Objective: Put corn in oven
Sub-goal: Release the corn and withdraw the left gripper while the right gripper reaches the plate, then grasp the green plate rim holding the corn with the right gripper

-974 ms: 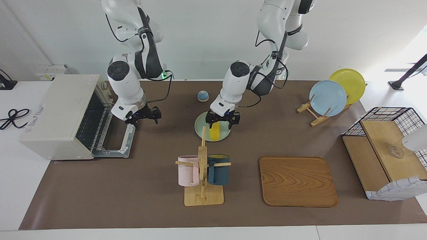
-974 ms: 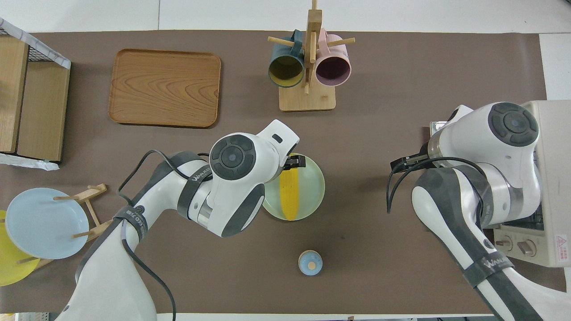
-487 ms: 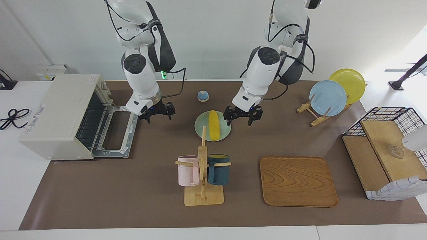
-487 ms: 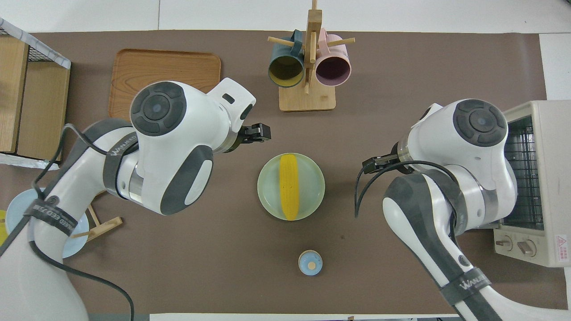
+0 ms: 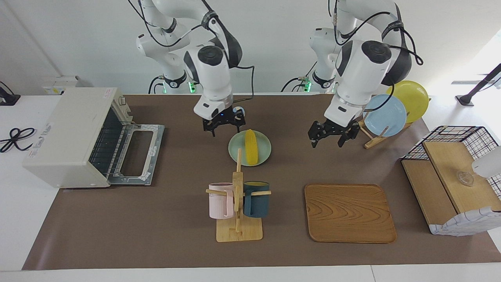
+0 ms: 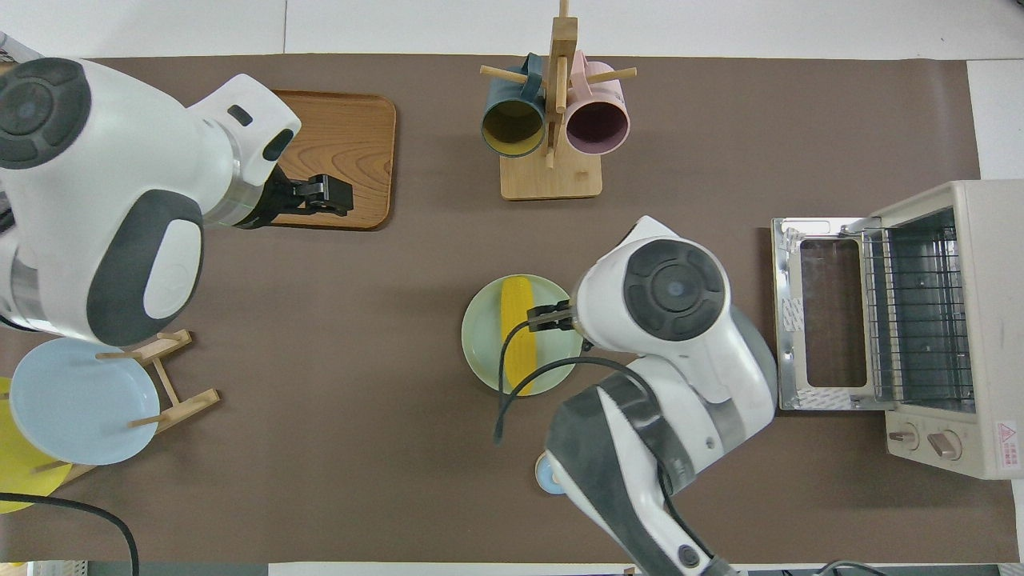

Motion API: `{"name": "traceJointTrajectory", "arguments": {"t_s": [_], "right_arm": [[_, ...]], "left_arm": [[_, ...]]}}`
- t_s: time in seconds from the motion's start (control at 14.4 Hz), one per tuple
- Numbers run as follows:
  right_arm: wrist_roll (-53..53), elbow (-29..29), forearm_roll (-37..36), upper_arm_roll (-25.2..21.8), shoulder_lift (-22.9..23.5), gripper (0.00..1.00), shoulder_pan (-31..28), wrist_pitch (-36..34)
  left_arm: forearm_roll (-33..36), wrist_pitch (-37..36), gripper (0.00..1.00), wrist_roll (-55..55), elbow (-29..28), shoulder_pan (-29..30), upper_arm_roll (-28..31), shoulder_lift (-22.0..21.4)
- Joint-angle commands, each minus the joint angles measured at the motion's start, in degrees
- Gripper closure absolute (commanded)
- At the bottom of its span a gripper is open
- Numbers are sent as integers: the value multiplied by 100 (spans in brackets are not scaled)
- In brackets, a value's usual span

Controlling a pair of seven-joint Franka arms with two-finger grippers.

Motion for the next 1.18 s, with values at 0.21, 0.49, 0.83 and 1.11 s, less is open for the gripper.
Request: {"name": "traceJointTrajectory", "arguments": {"t_s": [0.21,0.49,0.83,1.11], "right_arm": [[1975,2440,-739,-25,2302,0,1017,-523],[2056,1721,-739,-16,2295,3,1148,426],[2021,1403,-889,-16,2269,59,1211,579],[2030,1192,-889,-16,2189,100,1219,544]], "left_arm": [[375,-356,0,544,16,525,-66,-225],[603,-550,0,738,24,719,-22,-348],[603,-664,0,738,24,728,-13,-471],[612,-901,0,747,24,745,13,-568]]}}
